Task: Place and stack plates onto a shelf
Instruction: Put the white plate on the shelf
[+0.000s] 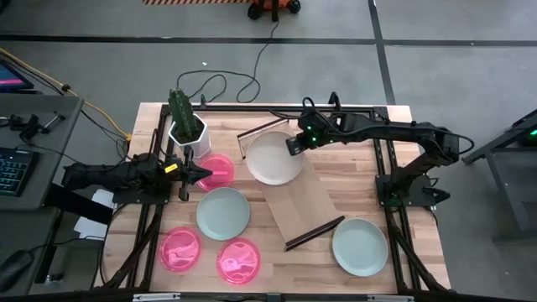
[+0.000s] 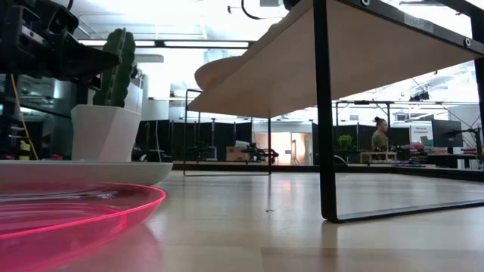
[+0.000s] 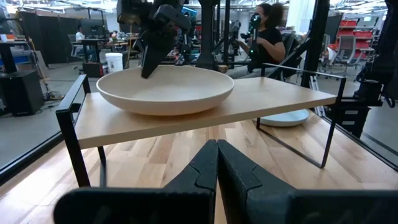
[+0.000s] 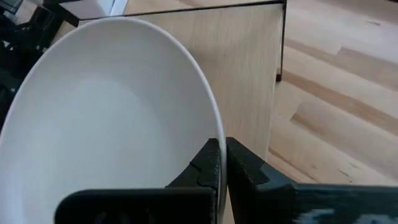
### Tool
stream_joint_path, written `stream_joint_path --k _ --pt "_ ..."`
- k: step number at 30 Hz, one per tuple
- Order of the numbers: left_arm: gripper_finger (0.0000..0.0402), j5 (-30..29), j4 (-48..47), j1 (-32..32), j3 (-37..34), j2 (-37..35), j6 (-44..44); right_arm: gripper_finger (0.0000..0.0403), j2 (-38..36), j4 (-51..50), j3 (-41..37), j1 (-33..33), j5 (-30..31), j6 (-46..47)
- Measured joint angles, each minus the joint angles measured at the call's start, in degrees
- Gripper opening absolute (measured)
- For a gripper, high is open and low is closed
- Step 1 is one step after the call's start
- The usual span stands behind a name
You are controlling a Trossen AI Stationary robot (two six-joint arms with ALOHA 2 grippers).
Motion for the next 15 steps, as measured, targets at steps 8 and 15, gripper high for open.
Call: stream_joint_path --k 8,15 --pt "0.0001 0.0 0.0 0.0 0.0 0.0 0.0 0.0000 0.0 2.0 0.0 0.0 3.7 0.4" --pt "0.0001 0.0 0.0 0.0 0.0 0.0 0.0 0.0000 0.0 2.0 0.0 0.0 3.7 0.4"
